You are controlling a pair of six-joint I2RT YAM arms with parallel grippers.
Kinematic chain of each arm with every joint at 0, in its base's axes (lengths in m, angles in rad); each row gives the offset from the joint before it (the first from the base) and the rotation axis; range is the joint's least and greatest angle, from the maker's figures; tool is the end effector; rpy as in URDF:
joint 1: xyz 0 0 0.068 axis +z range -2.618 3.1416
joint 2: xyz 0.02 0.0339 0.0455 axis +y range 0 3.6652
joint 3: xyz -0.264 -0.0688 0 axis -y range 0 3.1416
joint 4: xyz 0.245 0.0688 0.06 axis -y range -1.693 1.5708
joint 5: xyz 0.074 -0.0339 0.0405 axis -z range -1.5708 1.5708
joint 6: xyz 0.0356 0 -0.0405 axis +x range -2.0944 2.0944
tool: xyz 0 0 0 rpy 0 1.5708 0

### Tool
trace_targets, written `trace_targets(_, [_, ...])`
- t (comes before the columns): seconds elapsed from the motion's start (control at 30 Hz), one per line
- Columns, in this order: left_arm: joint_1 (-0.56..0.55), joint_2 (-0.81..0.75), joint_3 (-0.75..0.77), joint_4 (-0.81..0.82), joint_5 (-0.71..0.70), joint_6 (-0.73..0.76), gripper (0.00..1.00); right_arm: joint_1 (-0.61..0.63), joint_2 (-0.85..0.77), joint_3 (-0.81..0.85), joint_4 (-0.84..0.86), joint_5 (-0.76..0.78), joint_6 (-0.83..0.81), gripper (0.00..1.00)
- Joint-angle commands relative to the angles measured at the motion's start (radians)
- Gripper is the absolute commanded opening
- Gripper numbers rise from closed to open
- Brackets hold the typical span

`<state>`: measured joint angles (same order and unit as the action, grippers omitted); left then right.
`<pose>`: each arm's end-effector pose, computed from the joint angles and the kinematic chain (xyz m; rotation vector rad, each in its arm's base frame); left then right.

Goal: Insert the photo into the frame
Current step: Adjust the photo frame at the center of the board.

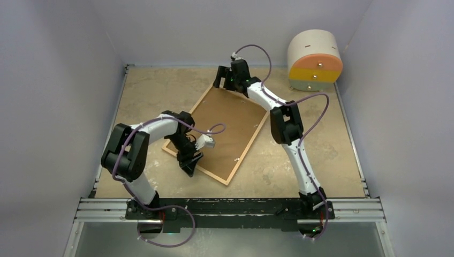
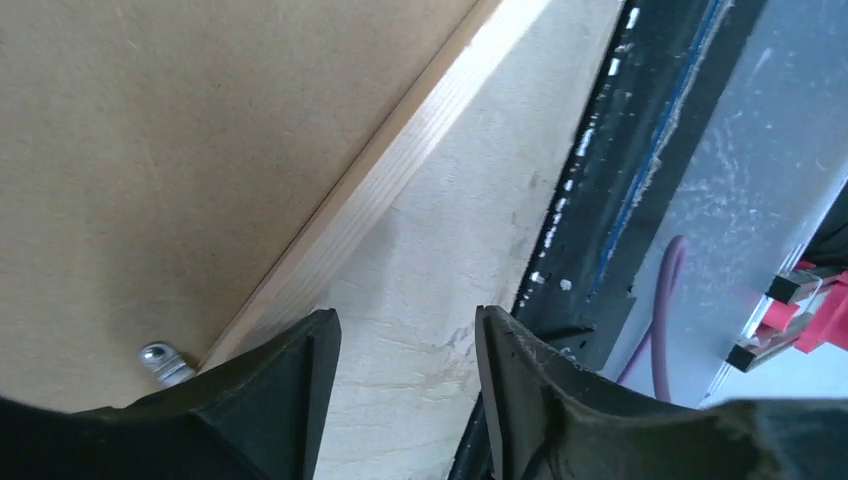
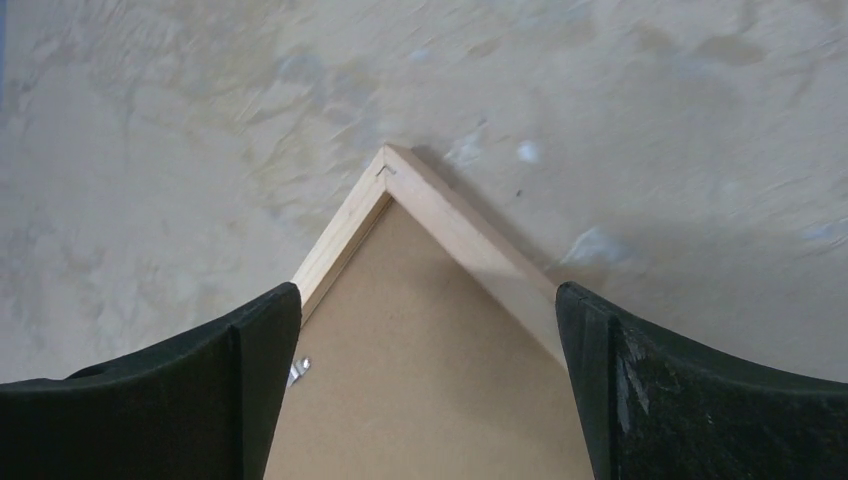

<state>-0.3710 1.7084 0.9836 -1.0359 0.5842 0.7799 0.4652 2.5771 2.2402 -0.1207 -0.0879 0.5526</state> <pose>0.2350 -0.1125 0.1557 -1.5282 -2.5104 0.9218 0.5280 0.2685 0.1820 0.0344 2.1047 0.7187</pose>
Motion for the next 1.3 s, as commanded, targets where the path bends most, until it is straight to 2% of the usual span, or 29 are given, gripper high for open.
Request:
trace_targets(0.0, [0.010, -0.073, 0.106, 0.096, 0.091, 0.118, 0.59, 0.067, -0.147, -0.028, -0.182, -0.097, 0.014, 0.99])
trace_targets(0.03, [0.020, -0.090, 0.125, 0.062, 0.088, 0.144, 0.64, 0.056, -0.187, -0.064, -0.157, -0.073, 0.014, 0.99])
trace_targets(0.1, [0.061, -0.115, 0.172, 0.004, 0.088, 0.182, 0.66, 0.035, -0.291, -0.143, -0.114, -0.021, 0.019, 0.99])
trace_targets(0.2, [0.166, -0.106, 0.273, -0.073, 0.099, 0.225, 0.67, 0.014, -0.405, -0.244, -0.075, 0.033, 0.009, 0.99])
trace_targets(0.33, [0.311, -0.031, 0.399, -0.091, 0.107, 0.241, 0.66, 0.010, -0.529, -0.388, -0.054, 0.015, 0.012, 0.99])
trace_targets(0.43, [0.396, 0.034, 0.421, 0.080, 0.031, 0.101, 0.60, 0.010, -0.633, -0.529, -0.058, 0.008, 0.041, 0.99])
trace_targets(0.5, [0.445, 0.098, 0.435, 0.192, -0.037, -0.012, 0.51, 0.010, -0.706, -0.646, -0.042, -0.001, 0.062, 0.99])
trace_targets(0.6, [0.489, 0.205, 0.473, 0.224, -0.041, -0.076, 0.37, 0.007, -0.811, -0.835, -0.033, -0.007, 0.080, 0.99])
trace_targets(0.7, [0.495, 0.241, 0.439, 0.265, -0.036, -0.091, 0.29, -0.008, -0.921, -0.999, -0.024, -0.013, 0.095, 0.99])
trace_targets(0.9, [0.493, 0.250, 0.362, 0.200, 0.126, -0.014, 0.21, -0.089, -1.050, -1.262, 0.056, -0.135, 0.146, 0.97])
trace_targets(1.03, [0.466, 0.217, 0.288, 0.138, 0.173, 0.078, 0.20, -0.106, -1.085, -1.303, 0.047, -0.150, 0.142, 0.93])
trace_targets(1.27, [0.355, 0.141, 0.140, 0.080, 0.198, 0.194, 0.21, -0.094, -1.091, -1.265, 0.065, -0.153, 0.143, 0.83])
